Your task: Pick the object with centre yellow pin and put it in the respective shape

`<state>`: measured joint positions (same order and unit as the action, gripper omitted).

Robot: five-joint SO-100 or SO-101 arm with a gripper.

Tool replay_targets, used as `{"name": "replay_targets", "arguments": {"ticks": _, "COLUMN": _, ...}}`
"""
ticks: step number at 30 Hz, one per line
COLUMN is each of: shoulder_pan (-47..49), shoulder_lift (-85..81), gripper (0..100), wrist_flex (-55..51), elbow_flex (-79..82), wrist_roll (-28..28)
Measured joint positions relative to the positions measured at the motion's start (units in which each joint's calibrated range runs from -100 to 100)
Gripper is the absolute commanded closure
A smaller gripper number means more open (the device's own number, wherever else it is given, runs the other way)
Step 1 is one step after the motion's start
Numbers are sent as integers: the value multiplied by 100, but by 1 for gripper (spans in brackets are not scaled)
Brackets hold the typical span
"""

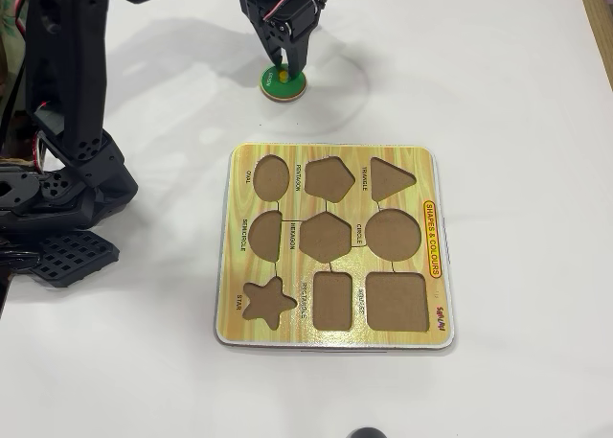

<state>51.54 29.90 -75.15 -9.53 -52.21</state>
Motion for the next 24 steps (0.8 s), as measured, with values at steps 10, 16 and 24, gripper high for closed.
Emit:
{"name": "replay_targets", "arguments": {"ticks": 10, "shoulder_pan": 0, "shoulder_lift": -17, "gripper": 90, "wrist_flex": 0, "elbow_flex": 90, "wrist_roll": 0}}
{"name": "replay_targets", "arguments": {"ticks": 16, "shoulder_pan": 0, "shoulder_lift": -17, "gripper": 90, "wrist_flex": 0, "elbow_flex": 90, "wrist_roll": 0}}
{"name": "replay_targets", "arguments": {"ticks": 24, "shoulder_pan": 0, "shoulder_lift": -17, "gripper": 90, "wrist_flex": 0, "elbow_flex": 261, "wrist_roll": 21}}
